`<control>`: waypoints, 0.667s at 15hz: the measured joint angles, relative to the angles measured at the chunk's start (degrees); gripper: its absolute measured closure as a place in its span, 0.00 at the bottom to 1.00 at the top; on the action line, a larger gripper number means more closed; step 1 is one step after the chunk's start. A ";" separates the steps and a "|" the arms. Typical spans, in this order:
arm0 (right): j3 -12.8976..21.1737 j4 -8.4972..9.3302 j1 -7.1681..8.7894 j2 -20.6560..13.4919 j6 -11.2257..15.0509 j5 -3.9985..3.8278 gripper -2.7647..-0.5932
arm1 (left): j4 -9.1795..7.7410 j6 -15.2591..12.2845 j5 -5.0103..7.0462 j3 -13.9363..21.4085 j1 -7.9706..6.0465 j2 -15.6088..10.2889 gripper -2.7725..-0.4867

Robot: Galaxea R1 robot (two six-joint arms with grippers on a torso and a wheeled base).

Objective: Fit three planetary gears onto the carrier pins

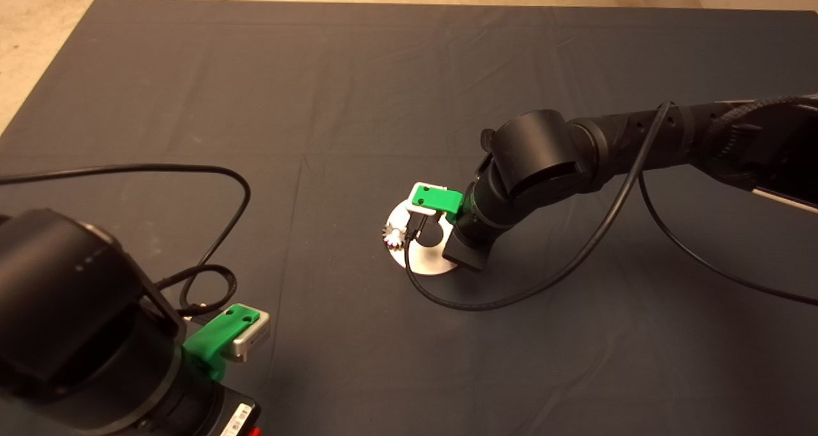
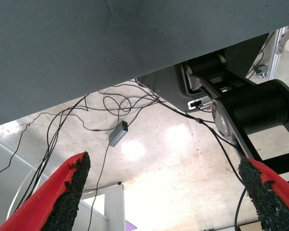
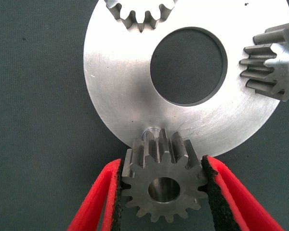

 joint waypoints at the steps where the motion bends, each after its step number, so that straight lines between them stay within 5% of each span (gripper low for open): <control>1: 0.00 0.00 0.00 0.16 0.01 0.02 0.80 | 0.00 -0.01 0.00 0.00 0.00 0.00 0.25; 10: -0.02 -0.11 -0.53 0.33 0.11 0.02 0.80 | 0.00 -0.02 -0.01 0.00 0.00 0.01 0.25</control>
